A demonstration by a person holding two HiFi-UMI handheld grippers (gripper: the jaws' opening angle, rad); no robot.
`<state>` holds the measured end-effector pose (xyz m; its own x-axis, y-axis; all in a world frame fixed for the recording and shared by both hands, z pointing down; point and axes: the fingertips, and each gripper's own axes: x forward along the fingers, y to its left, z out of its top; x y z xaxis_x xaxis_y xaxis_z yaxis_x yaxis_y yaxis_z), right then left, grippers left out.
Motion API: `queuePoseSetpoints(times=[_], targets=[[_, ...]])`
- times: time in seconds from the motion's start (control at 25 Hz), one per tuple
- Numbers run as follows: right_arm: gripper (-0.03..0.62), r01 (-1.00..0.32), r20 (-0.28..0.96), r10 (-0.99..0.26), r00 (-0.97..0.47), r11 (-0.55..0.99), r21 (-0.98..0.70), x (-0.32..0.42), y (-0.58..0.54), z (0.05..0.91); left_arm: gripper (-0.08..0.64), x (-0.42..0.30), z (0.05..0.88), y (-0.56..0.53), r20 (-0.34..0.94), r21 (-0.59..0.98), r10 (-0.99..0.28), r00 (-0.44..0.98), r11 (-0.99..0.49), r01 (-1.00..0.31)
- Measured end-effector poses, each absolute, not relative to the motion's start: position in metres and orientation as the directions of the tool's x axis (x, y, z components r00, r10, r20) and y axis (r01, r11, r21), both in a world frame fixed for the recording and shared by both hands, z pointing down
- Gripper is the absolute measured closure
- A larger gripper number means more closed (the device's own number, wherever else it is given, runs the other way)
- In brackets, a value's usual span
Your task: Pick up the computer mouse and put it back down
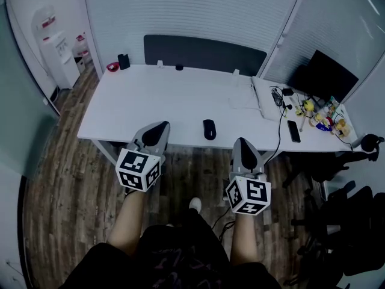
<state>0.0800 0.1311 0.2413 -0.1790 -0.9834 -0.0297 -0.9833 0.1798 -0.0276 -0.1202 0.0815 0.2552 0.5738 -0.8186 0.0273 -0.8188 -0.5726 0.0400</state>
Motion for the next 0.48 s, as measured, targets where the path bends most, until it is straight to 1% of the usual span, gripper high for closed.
queuePoseSetpoints(times=[0.36, 0.48], targets=[[0.585, -0.98, 0.009, -0.981, -0.195, 0.194, -0.053, 0.09, 0.093, 0.259, 0.56, -0.11, 0.264, 0.046, 0.051, 0.038, -0.82, 0.571, -0.569, -0.821], [0.584, -0.978, 0.035, -0.979, -0.202, 0.199, -0.066, 0.096, 0.075, 0.272, 0.56, -0.104, 0.276, 0.029, 0.076, 0.045, -0.822, 0.564, -0.562, -0.826]])
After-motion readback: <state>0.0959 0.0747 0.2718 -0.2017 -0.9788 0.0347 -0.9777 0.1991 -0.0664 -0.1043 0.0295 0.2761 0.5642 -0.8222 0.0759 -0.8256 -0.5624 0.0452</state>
